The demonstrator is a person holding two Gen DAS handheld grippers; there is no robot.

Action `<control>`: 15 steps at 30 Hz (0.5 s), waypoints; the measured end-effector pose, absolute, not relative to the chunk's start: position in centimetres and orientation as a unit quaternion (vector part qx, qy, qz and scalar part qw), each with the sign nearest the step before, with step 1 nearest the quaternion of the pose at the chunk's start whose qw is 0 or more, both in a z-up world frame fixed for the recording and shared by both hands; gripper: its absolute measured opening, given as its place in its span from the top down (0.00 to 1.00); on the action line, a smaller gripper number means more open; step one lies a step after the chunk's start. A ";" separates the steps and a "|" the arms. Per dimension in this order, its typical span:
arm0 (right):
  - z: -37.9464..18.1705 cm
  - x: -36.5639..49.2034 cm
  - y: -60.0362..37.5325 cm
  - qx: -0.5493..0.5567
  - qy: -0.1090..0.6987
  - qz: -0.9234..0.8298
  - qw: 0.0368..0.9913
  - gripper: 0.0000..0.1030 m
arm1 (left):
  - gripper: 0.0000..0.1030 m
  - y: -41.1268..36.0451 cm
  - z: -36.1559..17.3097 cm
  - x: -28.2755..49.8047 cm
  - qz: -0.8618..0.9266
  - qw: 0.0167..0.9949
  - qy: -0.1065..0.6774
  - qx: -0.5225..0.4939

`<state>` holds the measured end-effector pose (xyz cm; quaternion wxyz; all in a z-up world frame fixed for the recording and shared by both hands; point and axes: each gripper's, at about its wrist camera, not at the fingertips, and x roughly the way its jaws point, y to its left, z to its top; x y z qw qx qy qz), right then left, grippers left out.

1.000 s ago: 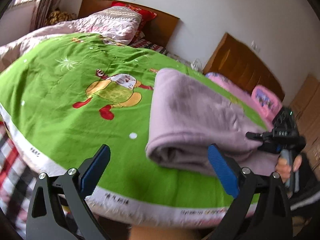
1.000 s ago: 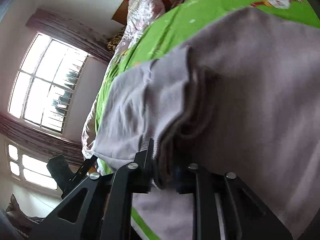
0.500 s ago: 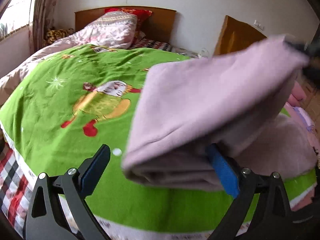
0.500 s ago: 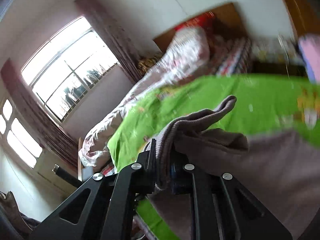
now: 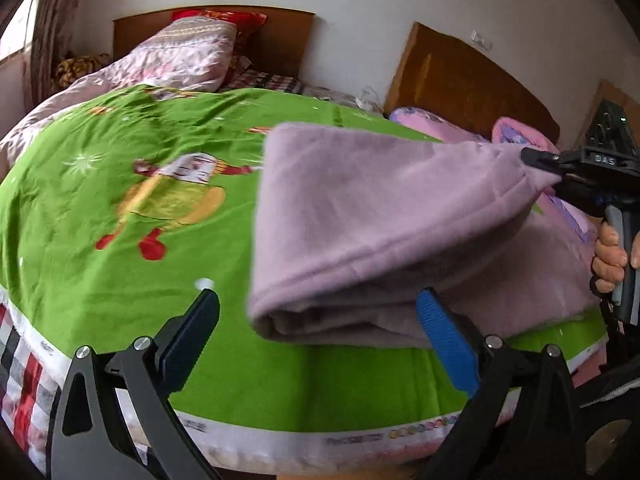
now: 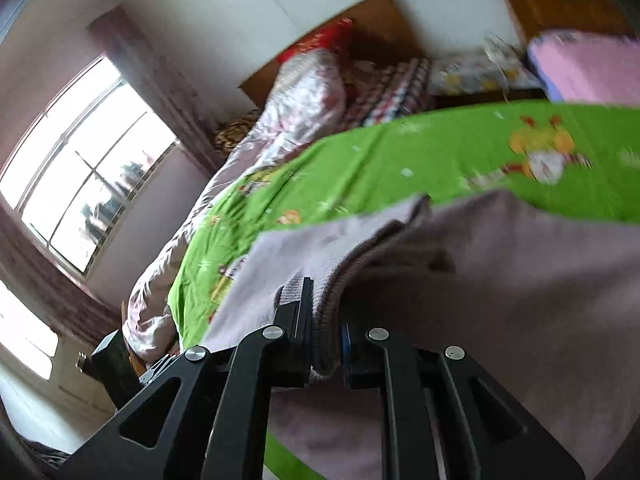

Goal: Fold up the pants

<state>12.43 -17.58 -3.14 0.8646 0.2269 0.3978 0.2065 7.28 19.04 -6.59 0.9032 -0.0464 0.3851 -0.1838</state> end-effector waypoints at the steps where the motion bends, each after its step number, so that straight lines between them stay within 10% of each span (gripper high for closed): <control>1: -3.4 12.5 -17.8 0.230 0.402 0.206 0.862 0.86 | 0.04 18.1 -6.6 7.2 -0.189 0.902 0.387 -0.033; 10: 2.3 13.0 -15.3 0.194 0.360 0.251 0.878 0.86 | 0.02 15.7 -7.4 9.0 -0.060 0.922 0.375 0.080; 15: 1.5 11.2 -17.3 0.202 0.362 0.235 0.879 0.86 | 0.01 20.9 -6.0 9.5 -0.015 0.940 0.341 -0.026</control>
